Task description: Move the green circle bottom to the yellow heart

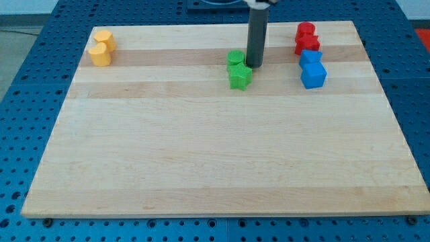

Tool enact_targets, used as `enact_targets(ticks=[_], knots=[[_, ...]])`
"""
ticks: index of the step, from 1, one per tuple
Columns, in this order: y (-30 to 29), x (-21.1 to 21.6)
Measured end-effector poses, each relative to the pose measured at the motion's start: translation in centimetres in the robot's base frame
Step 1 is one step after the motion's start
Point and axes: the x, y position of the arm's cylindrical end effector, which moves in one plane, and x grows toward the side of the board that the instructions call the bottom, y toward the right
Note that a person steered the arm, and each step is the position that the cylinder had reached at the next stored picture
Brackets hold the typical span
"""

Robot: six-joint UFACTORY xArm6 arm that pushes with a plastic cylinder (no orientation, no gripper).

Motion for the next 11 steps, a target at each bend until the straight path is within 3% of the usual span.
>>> enact_targets(ticks=[1,4,7,11], knots=[[-4.0,-0.1],[-4.3,-3.8],[-14.8,-0.1],[-21.0,1.8]])
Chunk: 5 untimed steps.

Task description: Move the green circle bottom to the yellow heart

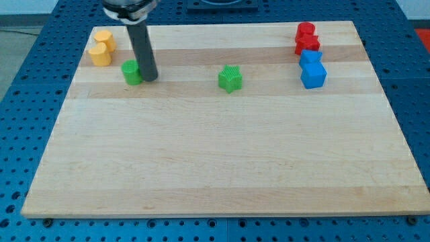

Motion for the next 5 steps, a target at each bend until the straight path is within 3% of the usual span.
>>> enact_targets(ticks=[2,5], knots=[[-4.5,0.0],[-5.0,-1.1]])
